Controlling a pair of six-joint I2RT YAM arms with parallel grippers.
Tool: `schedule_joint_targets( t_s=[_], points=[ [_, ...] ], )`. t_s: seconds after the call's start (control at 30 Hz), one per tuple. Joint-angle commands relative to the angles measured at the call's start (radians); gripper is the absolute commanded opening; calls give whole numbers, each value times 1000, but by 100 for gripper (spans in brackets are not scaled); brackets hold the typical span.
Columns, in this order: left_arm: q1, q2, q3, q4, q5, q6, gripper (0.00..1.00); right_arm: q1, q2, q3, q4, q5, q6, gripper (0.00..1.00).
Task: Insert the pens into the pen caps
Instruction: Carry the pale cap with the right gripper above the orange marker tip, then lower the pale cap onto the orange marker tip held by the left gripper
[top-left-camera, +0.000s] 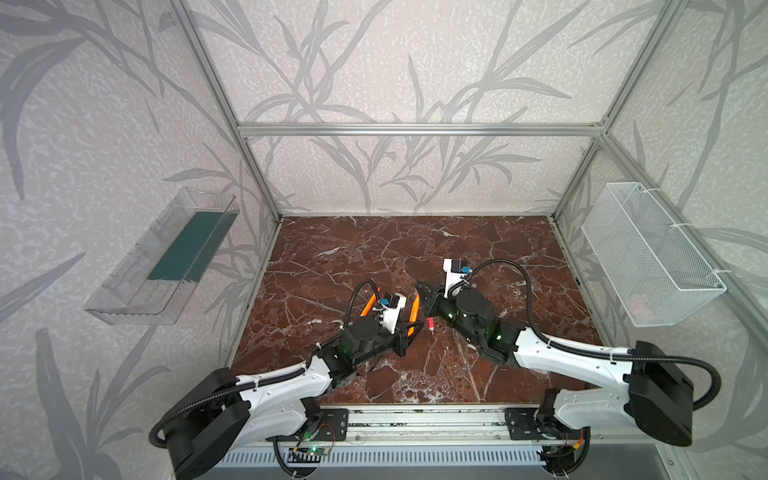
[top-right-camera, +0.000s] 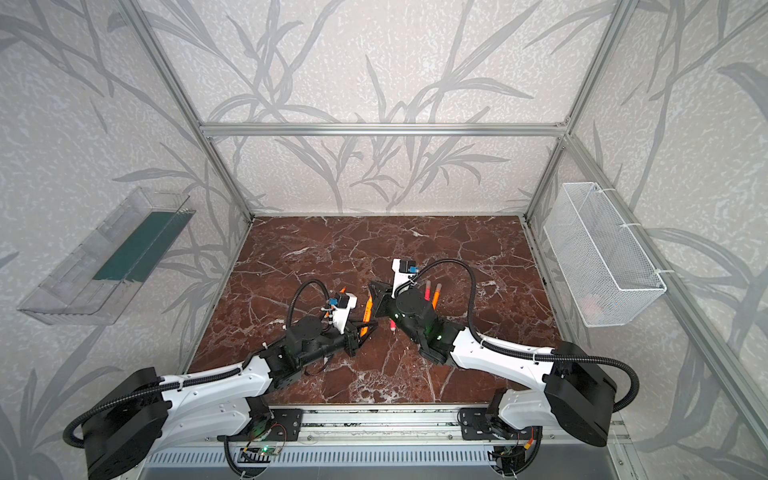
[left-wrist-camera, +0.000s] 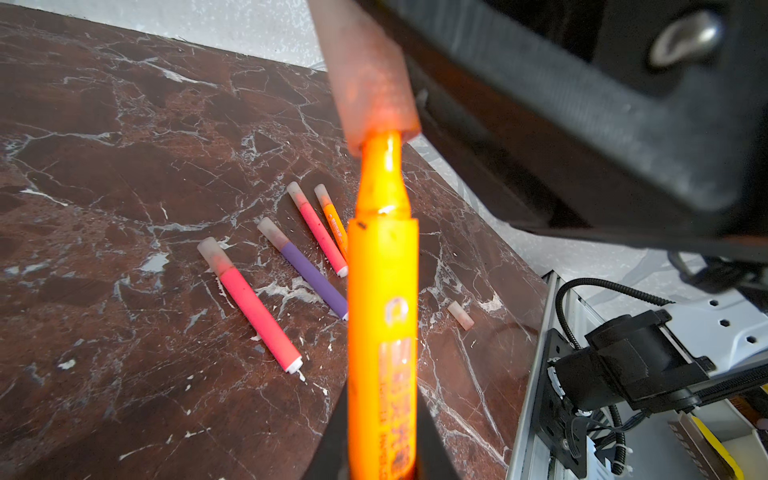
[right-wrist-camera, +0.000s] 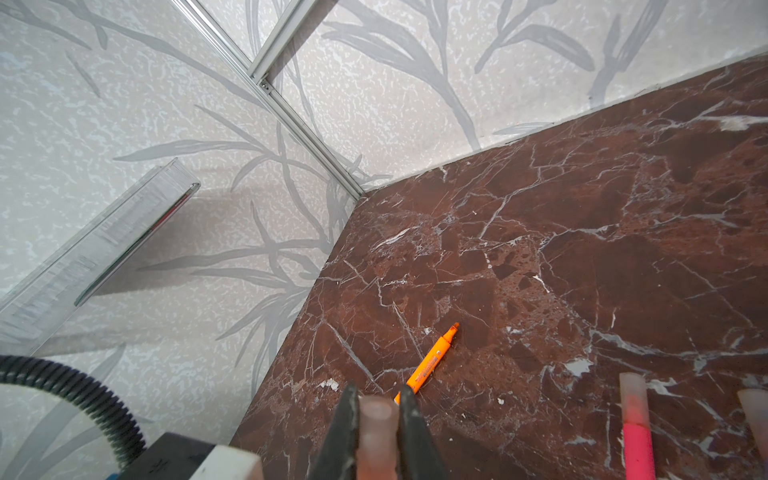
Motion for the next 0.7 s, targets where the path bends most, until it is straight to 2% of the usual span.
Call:
schedule_joint_targets(
  t_s=[0.0, 0.3, 0.53, 0.67],
  points=[
    [-3, -9, 20, 29, -35, 9, 0, 20, -21, -5, 24, 2, -9, 2],
    [4, -39, 37, 15, -71, -39, 0, 36, -31, -103, 106, -3, 15, 3],
    [6, -95, 15, 37, -43, -52, 0, 36, -30, -127, 128, 19, 24, 3],
    [6, -129, 6, 33, -45, -40, 0, 36, -17, -130, 159, -19, 26, 3]
  ],
)
